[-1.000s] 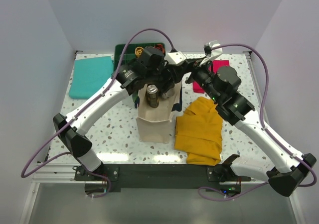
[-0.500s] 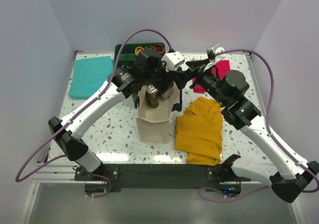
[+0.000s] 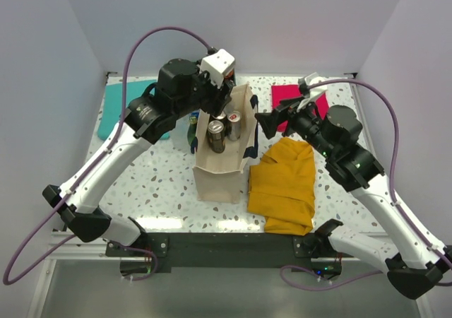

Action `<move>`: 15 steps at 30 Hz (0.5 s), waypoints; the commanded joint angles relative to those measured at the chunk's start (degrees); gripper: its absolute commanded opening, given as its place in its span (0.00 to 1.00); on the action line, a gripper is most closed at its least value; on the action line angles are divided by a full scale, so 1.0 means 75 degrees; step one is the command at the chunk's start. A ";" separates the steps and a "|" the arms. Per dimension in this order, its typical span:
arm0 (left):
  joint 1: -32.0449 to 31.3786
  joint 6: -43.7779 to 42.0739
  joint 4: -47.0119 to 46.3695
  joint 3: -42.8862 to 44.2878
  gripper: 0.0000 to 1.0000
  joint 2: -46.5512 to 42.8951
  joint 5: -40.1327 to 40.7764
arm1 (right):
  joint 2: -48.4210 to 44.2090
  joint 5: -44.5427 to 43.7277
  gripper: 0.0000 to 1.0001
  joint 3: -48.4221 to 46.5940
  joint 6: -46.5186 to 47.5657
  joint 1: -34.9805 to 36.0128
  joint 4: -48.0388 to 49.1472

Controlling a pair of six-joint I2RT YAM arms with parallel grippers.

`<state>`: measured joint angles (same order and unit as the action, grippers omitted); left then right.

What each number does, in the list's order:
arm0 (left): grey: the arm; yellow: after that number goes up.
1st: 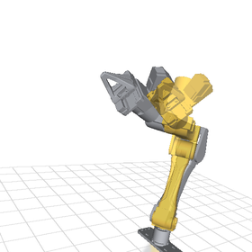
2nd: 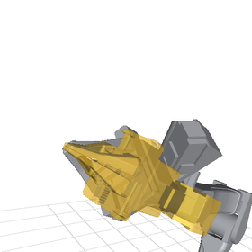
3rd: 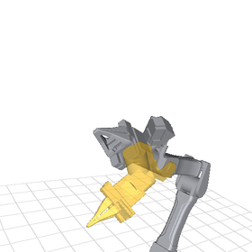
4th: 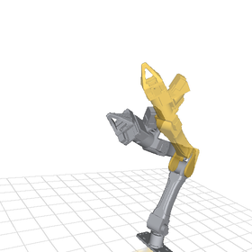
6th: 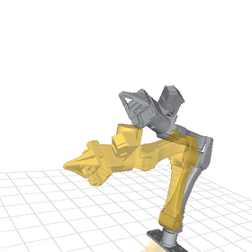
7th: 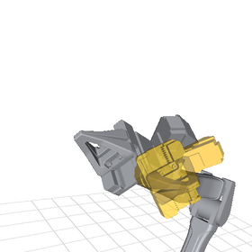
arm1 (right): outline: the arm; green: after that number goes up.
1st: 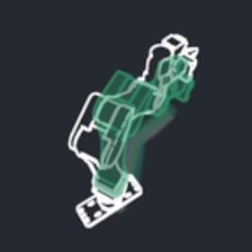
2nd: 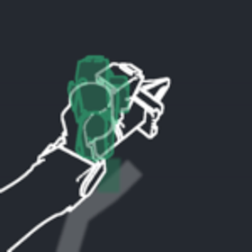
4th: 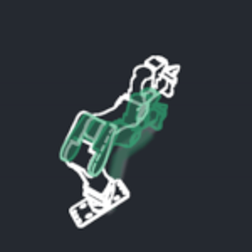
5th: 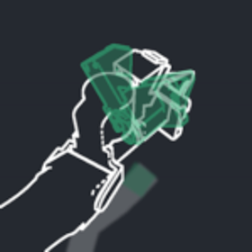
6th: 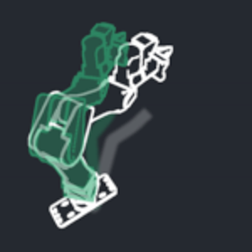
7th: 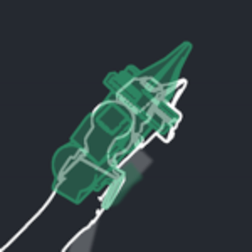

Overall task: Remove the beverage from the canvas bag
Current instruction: Take out the drink from the canvas bag.

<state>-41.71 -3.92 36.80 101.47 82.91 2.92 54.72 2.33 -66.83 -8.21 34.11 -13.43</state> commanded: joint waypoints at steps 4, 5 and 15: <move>-0.0005 0.0043 -0.0688 0.0439 0.00 -0.0473 0.0313 | -0.0019 -0.1746 0.94 -0.0019 -0.0030 -0.0001 -0.0271; -0.0016 0.0043 -0.0618 0.0451 0.00 -0.0496 0.0407 | 0.0098 -0.2019 0.95 -0.0077 -0.0089 -0.0001 -0.0411; -0.0005 -0.0016 -0.0488 0.0474 0.00 -0.0953 0.0829 | 0.1399 -0.3568 0.98 -0.0980 -0.0511 -0.0082 -0.1830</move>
<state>-41.69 -3.84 38.30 101.49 79.88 6.59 62.96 -18.96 -70.15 -10.07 34.02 -22.37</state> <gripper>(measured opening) 0.597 0.973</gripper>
